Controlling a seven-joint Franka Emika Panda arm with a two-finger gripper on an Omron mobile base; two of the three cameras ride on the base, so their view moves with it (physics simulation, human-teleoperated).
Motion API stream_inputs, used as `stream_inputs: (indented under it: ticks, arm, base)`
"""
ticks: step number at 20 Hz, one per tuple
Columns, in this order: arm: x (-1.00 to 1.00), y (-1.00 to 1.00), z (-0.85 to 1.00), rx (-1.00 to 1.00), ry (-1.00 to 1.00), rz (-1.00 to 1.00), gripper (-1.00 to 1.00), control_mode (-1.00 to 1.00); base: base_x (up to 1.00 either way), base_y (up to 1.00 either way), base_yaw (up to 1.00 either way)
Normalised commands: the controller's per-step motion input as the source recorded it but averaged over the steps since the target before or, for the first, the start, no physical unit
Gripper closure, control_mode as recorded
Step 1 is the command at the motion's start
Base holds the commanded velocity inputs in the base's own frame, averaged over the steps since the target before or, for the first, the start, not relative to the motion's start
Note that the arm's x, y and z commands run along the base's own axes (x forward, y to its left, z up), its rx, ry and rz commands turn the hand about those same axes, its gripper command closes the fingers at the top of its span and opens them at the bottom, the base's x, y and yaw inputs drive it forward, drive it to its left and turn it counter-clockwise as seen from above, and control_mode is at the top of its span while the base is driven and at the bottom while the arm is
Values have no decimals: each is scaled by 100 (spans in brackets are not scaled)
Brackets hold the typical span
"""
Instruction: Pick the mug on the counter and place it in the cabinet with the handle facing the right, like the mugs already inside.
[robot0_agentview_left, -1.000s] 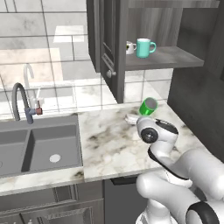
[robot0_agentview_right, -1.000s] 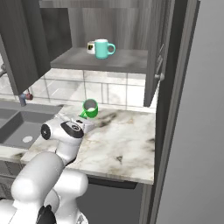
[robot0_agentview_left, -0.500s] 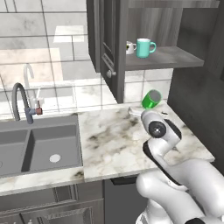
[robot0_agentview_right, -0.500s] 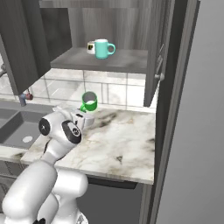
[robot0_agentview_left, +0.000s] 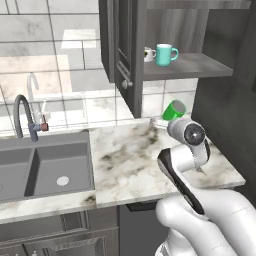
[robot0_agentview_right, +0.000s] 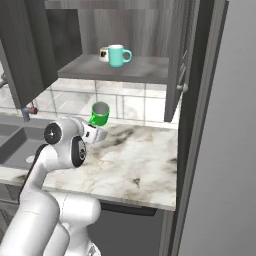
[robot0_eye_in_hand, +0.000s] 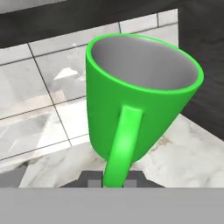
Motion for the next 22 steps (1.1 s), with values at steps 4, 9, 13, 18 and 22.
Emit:
stream_inputs:
  ticks: [4, 9, 13, 18, 22]
  arm:
    - [-28, 11, 31, 10, 15, 7, 100, -100]
    - [-32, 13, 26, 4, 12, 9, 100, -100]
    - [-41, 15, 1, 0, 4, 14, 100, -100]
    - [-46, 9, 1, -17, 0, 13, 100, -100]
    - [-44, 1, 2, -34, -1, 8, 100, -100]
  base:
    - [0, 0, 0]
    - [0, 0, 0]
    - [0, 0, 0]
    - [0, 0, 0]
    - [0, 0, 0]
